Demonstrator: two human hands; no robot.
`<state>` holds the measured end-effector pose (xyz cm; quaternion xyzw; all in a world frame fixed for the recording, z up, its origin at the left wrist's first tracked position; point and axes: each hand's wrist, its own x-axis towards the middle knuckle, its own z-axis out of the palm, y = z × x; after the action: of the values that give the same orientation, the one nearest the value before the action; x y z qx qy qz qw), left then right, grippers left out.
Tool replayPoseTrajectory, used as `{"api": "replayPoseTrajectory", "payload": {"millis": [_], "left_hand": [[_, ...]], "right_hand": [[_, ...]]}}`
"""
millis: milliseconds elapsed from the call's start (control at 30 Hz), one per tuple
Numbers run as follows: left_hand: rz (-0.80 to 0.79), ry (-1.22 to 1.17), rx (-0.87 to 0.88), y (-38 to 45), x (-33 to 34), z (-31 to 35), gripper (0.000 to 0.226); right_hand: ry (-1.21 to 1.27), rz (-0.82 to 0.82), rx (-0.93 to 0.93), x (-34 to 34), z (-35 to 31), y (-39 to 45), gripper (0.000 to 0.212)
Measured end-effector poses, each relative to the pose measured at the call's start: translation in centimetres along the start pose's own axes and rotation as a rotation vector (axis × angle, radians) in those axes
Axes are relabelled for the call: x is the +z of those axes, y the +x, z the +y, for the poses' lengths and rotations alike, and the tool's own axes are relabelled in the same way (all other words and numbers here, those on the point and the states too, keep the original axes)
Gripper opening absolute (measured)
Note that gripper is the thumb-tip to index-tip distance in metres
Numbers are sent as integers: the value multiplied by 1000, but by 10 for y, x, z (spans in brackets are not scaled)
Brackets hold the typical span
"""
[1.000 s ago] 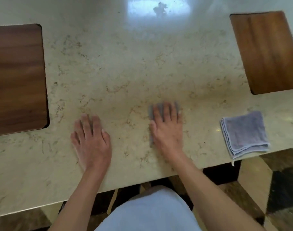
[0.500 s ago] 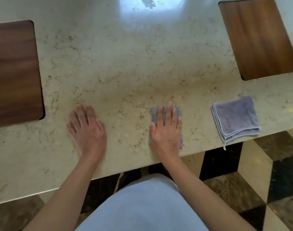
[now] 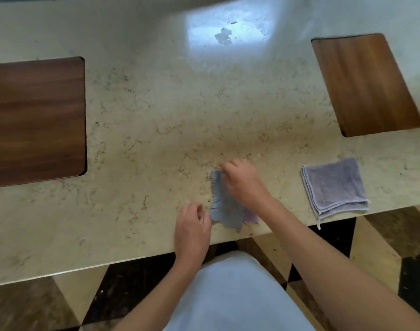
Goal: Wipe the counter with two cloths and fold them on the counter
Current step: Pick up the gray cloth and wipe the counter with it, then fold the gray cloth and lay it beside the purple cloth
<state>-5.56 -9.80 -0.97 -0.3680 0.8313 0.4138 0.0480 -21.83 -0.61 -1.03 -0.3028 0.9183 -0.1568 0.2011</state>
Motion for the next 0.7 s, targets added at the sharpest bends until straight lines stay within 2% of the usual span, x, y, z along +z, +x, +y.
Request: {"api": "replayPoseTrajectory", "payload": {"millis": [100,233,367,533,700], "left_hand": [[36,105,-78,-10,10,6,18],[46,103,-205,-8,15,16,18],[31,54,-273,-2,16,17,13],[25,-7,-253,-1,16,12,12],[25,-338,-226,1,5,16,13]], "right_hand": [[-154,-88,-137,5,-6,16,30],[-156,-155,-114,-1,-9,31,40],[-120,-218,-94,-10,-11,38,26],[55,-204,-36,-19,-11,37,15],[407,-7,128,-31,-4,22,8]]}}
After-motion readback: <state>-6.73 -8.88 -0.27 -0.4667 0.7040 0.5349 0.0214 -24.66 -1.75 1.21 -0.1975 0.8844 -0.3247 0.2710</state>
